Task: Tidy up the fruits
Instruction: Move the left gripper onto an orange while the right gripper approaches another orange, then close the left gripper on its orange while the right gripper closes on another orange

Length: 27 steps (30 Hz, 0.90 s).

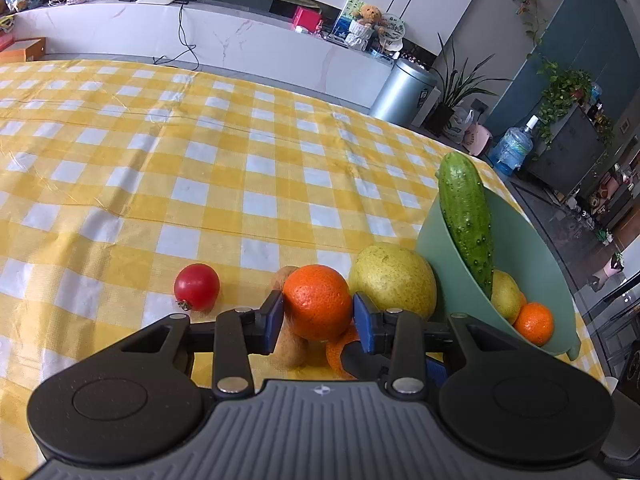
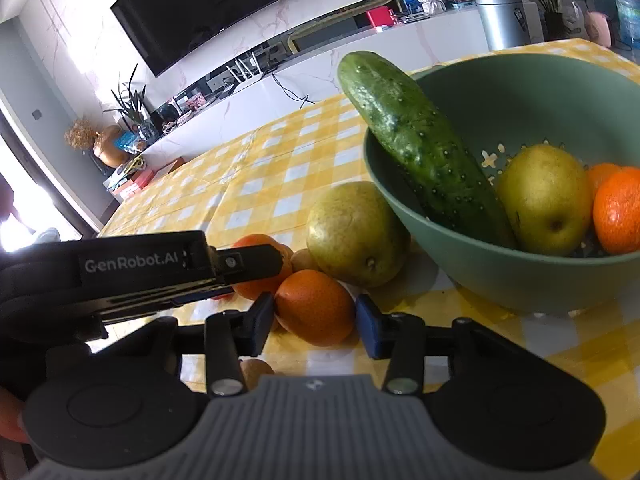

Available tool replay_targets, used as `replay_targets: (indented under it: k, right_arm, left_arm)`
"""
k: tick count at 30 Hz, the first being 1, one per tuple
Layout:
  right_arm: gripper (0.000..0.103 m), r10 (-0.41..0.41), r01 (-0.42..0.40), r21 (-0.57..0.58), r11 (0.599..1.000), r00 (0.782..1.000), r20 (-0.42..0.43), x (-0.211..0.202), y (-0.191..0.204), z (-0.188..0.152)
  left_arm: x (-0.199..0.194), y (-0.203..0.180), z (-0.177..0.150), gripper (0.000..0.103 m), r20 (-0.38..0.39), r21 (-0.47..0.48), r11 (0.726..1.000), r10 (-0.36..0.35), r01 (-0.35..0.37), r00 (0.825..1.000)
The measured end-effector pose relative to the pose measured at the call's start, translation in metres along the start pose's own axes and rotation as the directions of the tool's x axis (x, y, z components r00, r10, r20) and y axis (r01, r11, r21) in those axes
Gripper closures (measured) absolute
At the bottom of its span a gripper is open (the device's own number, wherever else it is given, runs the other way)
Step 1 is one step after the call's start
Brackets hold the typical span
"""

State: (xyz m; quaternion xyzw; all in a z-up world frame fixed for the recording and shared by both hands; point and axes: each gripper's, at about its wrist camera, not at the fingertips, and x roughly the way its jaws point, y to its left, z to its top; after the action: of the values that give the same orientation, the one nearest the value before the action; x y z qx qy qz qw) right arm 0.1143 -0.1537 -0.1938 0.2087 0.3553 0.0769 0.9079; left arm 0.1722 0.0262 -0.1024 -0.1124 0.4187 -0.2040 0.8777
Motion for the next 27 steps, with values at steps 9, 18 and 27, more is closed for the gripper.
replay_targets:
  k: [9, 18, 27]
  right_arm:
    - [0.063, -0.013, 0.014, -0.044, 0.999, 1.0, 0.02, -0.011, 0.007, -0.001]
    - [0.063, -0.021, 0.026, -0.12, 0.992, 0.999, 0.04, -0.038, 0.014, -0.004]
    - [0.063, -0.014, 0.031, -0.16, 0.987, 0.994, 0.109, -0.087, 0.012, -0.003]
  left_arm:
    - [-0.018, -0.008, -0.003, 0.061, 0.022, 0.03, 0.999, 0.038, -0.039, 0.999]
    - [-0.041, -0.018, -0.007, 0.061, 0.029, 0.058, 0.995, 0.085, -0.087, 0.996]
    - [-0.069, -0.047, -0.011, 0.061, 0.071, 0.12, 0.988, 0.09, -0.098, 0.993]
